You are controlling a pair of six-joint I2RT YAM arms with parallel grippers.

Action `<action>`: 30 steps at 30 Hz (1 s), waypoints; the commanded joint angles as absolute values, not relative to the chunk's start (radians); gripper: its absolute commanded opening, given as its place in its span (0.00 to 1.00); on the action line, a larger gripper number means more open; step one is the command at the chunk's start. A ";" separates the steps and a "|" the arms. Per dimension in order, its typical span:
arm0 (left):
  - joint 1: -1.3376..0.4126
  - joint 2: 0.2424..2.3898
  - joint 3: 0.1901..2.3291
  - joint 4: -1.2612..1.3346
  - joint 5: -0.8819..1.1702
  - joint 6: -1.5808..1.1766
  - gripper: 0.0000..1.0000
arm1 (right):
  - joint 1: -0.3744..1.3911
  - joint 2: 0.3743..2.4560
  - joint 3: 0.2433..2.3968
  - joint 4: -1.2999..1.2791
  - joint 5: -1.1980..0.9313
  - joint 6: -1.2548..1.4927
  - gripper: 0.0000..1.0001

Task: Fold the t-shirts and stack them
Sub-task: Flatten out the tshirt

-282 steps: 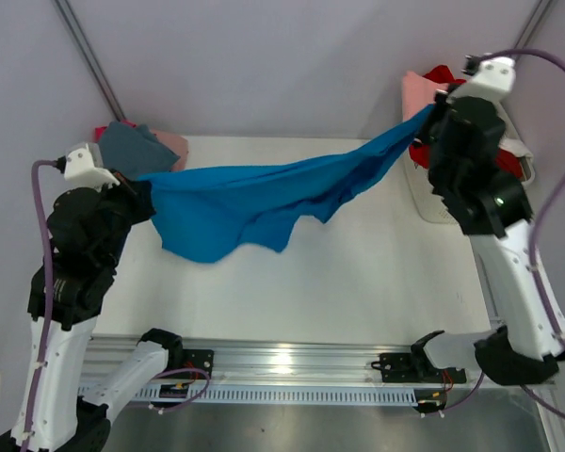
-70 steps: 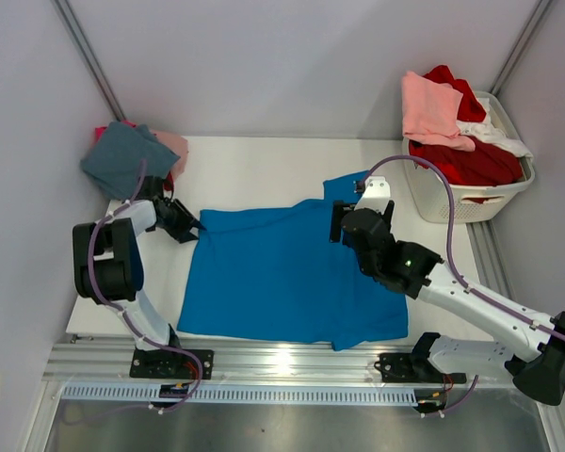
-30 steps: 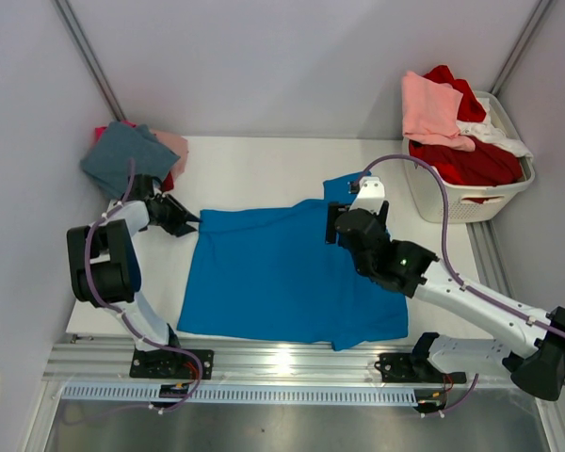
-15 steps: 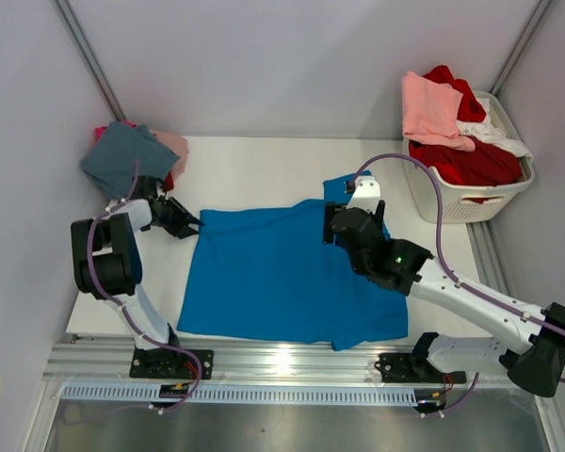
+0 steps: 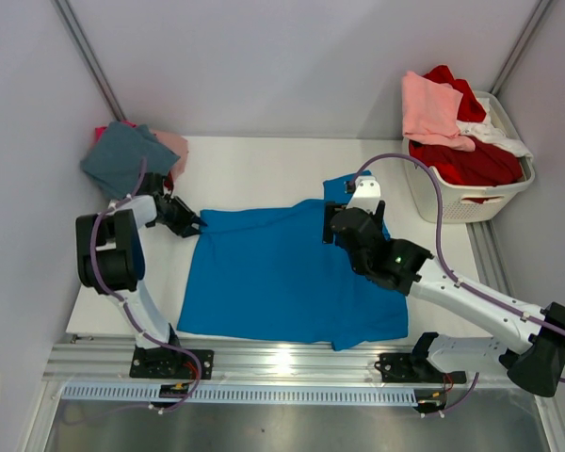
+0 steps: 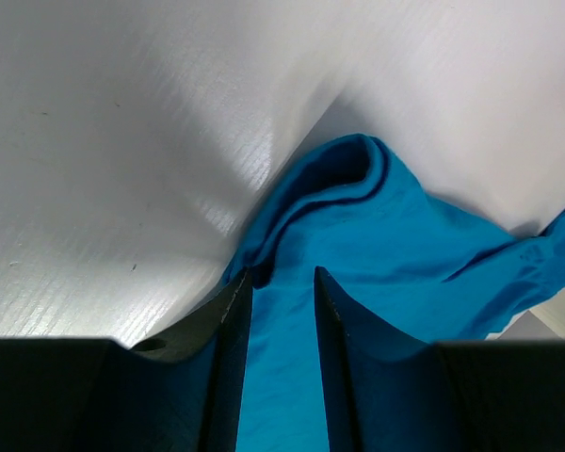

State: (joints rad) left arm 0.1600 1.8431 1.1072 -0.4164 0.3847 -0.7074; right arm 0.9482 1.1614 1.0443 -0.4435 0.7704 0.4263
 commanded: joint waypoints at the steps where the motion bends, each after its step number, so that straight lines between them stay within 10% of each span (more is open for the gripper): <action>1: 0.147 1.859 1.147 -0.445 0.356 -0.689 0.36 | 0.956 1.157 1.085 -0.425 0.790 0.454 0.77; 5: 0.140 1.874 1.160 -0.457 0.348 -0.677 0.24 | 0.956 1.154 1.085 -0.431 0.790 0.462 0.77; 7: 0.138 1.881 1.170 -0.462 0.353 -0.672 0.01 | 0.956 1.149 1.085 -0.436 0.793 0.463 0.77; 30: 0.138 1.582 1.210 -0.405 0.239 -0.690 0.01 | 0.792 1.287 1.068 -0.302 0.712 0.374 0.78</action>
